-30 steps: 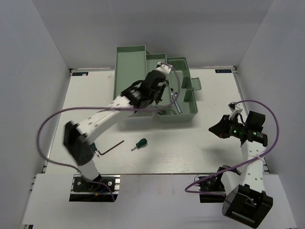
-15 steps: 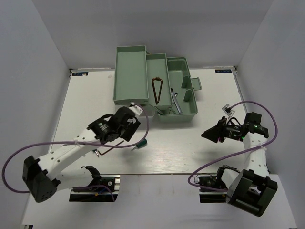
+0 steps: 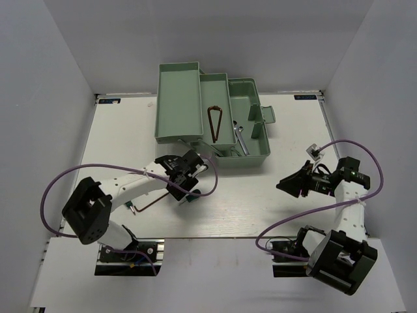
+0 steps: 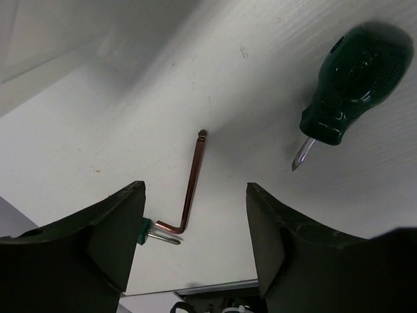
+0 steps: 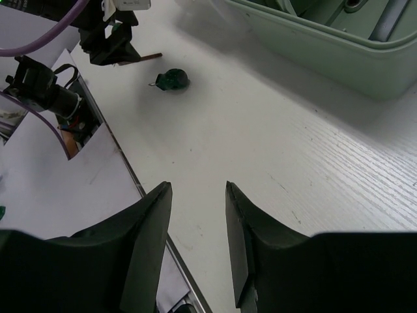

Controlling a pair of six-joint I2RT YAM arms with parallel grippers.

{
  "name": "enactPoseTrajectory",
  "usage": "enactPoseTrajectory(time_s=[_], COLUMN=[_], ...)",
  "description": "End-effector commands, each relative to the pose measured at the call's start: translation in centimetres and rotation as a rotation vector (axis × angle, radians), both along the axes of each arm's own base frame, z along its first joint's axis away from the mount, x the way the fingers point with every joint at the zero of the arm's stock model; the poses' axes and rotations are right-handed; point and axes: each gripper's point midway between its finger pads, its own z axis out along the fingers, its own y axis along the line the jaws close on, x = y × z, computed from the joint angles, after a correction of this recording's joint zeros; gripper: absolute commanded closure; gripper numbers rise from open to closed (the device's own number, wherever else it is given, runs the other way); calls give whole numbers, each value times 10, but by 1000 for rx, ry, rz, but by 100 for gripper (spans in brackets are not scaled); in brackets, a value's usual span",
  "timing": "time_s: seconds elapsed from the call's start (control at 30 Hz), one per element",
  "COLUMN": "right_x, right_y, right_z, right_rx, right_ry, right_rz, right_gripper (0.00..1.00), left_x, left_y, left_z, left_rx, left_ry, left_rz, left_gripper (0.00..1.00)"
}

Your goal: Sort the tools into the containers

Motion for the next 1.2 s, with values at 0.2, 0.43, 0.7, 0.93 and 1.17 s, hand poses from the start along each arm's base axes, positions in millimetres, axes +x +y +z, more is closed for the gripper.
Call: enactPoseTrajectory(time_s=[0.2,0.43,0.7,0.93,1.17], right_x=[5,5,8,8,8], right_y=[-3,-5,-9,-11,-14], right_z=[22,26,30,38,48], right_rx=[50,82,110,147,175], right_ry=[-56,-39,-31,-14,-28], right_rz=[-1,-14,-36,-47,-63], right_gripper=[55,55,55,55,55], left_x=[0,24,-12,-49,-56], left_y=[-9,-27,61,67,69], left_z=[0,57,104,45,24], left_rx=[12,-265,-527,-467,-542], left_ry=[52,-268,-528,-365,-353], left_rz=[-56,1,836,1118,1078], left_gripper=[33,37,19,21,31])
